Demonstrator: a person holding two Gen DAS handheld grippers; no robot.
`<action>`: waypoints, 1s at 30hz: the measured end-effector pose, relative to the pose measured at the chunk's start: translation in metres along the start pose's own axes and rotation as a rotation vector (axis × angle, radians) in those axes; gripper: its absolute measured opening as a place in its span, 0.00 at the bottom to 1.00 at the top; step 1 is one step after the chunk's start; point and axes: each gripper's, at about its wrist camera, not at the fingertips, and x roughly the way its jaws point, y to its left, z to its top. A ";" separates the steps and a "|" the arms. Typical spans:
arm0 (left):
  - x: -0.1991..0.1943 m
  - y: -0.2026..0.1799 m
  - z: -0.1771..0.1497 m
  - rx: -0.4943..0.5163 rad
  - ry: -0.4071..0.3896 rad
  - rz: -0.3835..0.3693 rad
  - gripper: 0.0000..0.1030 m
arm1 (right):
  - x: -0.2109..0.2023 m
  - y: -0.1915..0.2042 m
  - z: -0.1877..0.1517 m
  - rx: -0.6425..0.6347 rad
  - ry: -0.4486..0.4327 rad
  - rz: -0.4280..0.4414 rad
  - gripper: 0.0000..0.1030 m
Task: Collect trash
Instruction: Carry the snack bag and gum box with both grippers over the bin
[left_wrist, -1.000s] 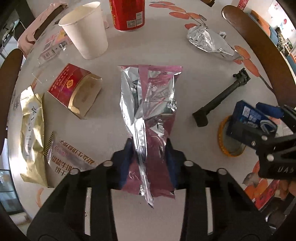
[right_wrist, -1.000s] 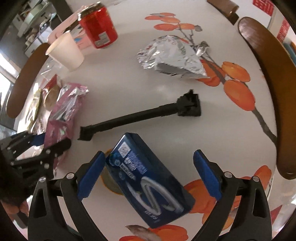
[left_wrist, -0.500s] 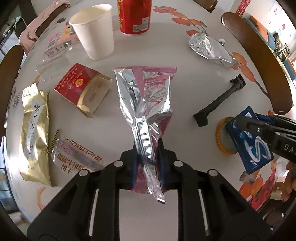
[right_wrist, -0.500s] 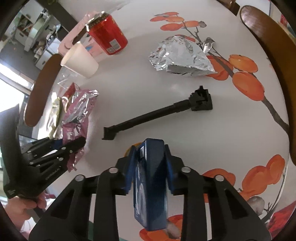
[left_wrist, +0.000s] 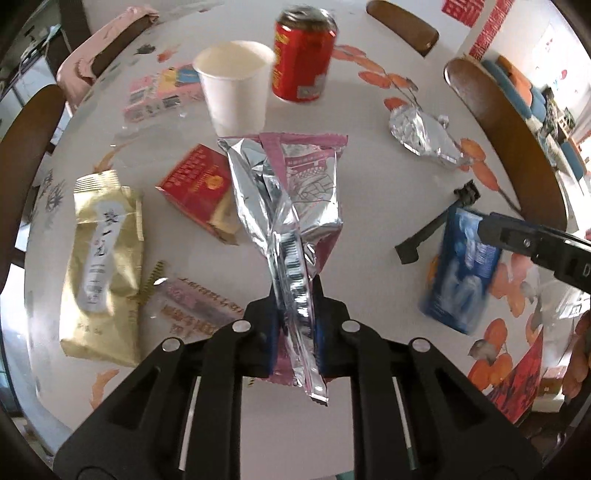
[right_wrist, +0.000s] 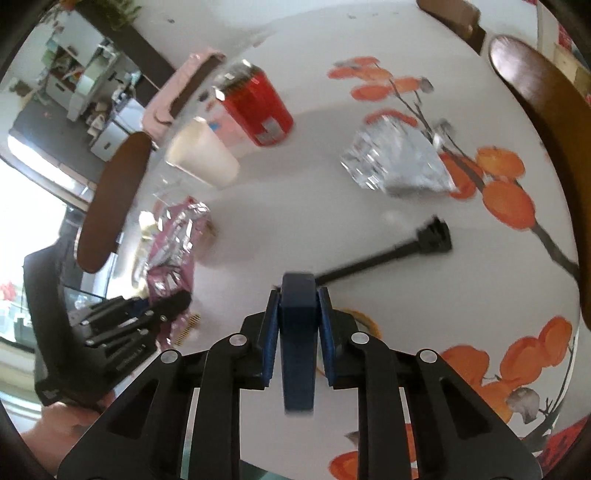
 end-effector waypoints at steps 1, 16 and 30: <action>-0.006 0.005 0.000 -0.011 -0.014 0.000 0.12 | -0.002 0.010 0.005 -0.017 -0.009 0.017 0.20; -0.119 0.144 -0.045 -0.308 -0.207 0.128 0.12 | 0.021 0.207 0.042 -0.350 -0.005 0.262 0.20; -0.140 0.351 -0.262 -0.816 -0.061 0.345 0.12 | 0.148 0.476 -0.072 -0.700 0.311 0.472 0.20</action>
